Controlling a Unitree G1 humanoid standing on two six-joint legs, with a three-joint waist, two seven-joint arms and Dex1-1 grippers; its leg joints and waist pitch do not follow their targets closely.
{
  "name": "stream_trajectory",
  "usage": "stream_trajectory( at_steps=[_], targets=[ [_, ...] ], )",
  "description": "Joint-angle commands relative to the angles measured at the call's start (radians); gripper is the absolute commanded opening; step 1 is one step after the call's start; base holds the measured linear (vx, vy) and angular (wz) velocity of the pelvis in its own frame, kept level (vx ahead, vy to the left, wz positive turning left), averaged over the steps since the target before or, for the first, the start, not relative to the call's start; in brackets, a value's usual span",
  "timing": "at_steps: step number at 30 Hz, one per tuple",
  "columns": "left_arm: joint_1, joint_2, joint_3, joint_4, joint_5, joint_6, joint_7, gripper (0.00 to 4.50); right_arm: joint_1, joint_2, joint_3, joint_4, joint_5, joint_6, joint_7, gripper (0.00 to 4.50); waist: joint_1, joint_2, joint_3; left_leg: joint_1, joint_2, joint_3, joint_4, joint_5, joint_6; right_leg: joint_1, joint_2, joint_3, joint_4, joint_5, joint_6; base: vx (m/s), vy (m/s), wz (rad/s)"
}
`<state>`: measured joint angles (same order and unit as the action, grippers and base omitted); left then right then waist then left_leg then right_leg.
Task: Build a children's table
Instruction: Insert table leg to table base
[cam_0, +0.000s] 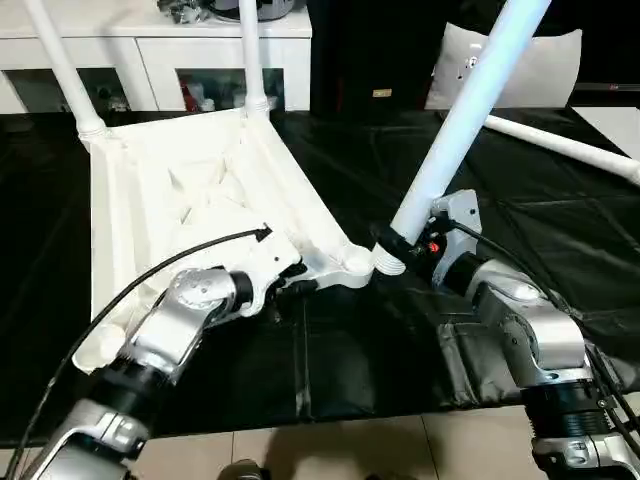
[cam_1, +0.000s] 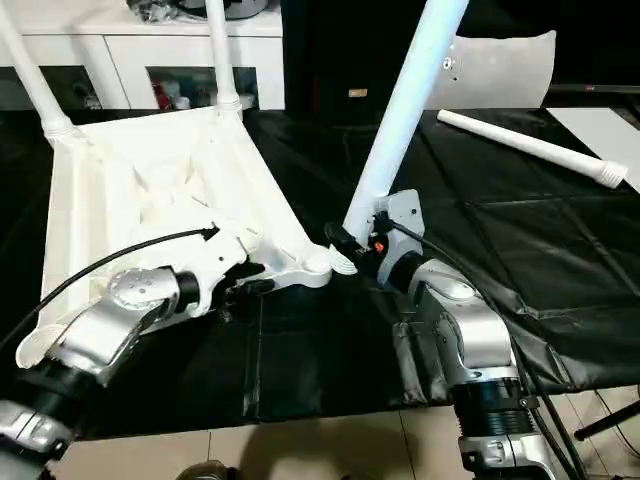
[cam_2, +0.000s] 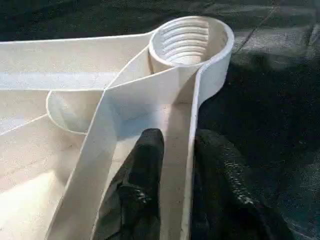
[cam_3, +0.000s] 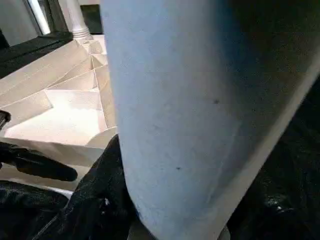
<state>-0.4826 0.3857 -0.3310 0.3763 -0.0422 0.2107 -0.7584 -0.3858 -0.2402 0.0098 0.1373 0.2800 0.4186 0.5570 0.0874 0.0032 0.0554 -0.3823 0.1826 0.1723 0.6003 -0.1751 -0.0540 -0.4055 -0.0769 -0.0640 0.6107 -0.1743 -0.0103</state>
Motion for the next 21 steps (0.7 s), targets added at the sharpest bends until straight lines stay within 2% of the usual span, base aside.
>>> stream_trajectory(
  at_steps=[1,6,10,15,17,21],
  targets=[
    [-0.02,0.01,-0.008,0.028,0.02,-0.01,-0.014,0.87,0.004,-0.009,0.012,-0.018,-0.001,-0.017,0.018,1.94,-0.001,0.004,-0.067,0.021,0.04,-0.013,-0.08,-0.261,-0.027,0.045,-0.066,0.046,-0.078,-0.277,-0.154,0.0,0.0,0.0],
    [-0.032,0.036,-0.042,0.049,0.05,-0.03,-0.07,0.46,-0.012,-0.02,0.023,-0.02,0.02,0.053,0.045,1.94,-0.001,0.006,-0.066,0.022,0.04,-0.016,-0.083,-0.275,-0.029,0.045,-0.065,0.045,-0.08,-0.303,-0.145,0.0,0.0,0.0],
    [-0.058,0.057,-0.073,0.08,0.086,-0.059,-0.12,0.09,-0.06,-0.047,0.062,0.011,0.013,0.081,0.113,1.94,-0.002,0.005,-0.069,0.021,0.041,-0.016,-0.081,-0.26,-0.029,0.047,-0.066,0.046,-0.075,-0.269,-0.157,0.0,0.0,0.0],
    [-0.074,0.065,-0.077,0.089,0.09,-0.103,-0.164,0.0,-0.109,-0.058,0.083,0.057,0.006,0.095,0.155,1.94,-0.001,0.005,-0.072,0.02,0.042,-0.014,-0.077,-0.23,-0.023,0.048,-0.068,0.045,-0.067,-0.207,-0.187,0.0,0.0,0.0],
    [-0.071,0.065,-0.074,0.077,0.069,-0.137,-0.193,0.0,-0.123,-0.058,0.088,0.076,-0.003,0.081,0.164,1.94,0.002,0.005,-0.074,0.02,0.042,-0.013,-0.075,-0.209,-0.02,0.049,-0.068,0.045,-0.063,-0.166,-0.201,0.0,0.0,0.0],
    [-0.044,0.073,-0.079,0.032,0.038,-0.191,-0.273,0.0,-0.153,-0.054,0.098,0.11,0.008,0.068,0.208,1.94,0.006,0.004,-0.073,0.023,0.044,-0.009,-0.075,-0.206,-0.015,0.048,-0.068,0.046,-0.061,-0.149,-0.213,0.0,0.0,0.0]
  ],
)
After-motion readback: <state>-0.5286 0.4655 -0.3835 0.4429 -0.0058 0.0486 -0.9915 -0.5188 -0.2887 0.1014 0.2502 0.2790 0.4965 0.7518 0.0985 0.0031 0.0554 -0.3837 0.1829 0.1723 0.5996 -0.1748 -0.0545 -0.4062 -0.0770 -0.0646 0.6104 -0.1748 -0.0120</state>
